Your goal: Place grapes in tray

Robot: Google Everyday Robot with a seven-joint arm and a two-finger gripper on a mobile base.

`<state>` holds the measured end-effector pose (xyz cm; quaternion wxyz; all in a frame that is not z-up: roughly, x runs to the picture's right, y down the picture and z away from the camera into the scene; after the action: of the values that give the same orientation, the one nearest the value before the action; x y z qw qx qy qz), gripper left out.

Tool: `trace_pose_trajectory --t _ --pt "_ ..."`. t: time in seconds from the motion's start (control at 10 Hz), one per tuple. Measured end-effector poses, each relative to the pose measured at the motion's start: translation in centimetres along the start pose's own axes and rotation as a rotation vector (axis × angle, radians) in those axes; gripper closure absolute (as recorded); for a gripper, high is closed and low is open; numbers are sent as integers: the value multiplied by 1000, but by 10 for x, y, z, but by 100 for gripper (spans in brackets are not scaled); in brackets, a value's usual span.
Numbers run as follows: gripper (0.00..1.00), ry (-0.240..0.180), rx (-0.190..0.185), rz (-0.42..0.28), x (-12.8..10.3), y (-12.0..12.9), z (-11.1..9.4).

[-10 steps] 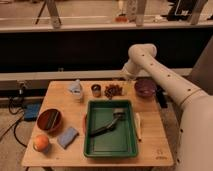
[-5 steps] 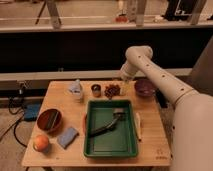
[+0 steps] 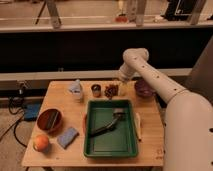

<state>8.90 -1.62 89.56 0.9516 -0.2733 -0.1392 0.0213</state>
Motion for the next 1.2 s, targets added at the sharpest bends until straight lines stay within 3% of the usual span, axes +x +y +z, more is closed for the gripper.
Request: trace_pose_trajectory --t 0.8,1.2 --pt "20 22 -41 -19 10 -3 43" --pt "20 29 -52 -21 20 -1 56"
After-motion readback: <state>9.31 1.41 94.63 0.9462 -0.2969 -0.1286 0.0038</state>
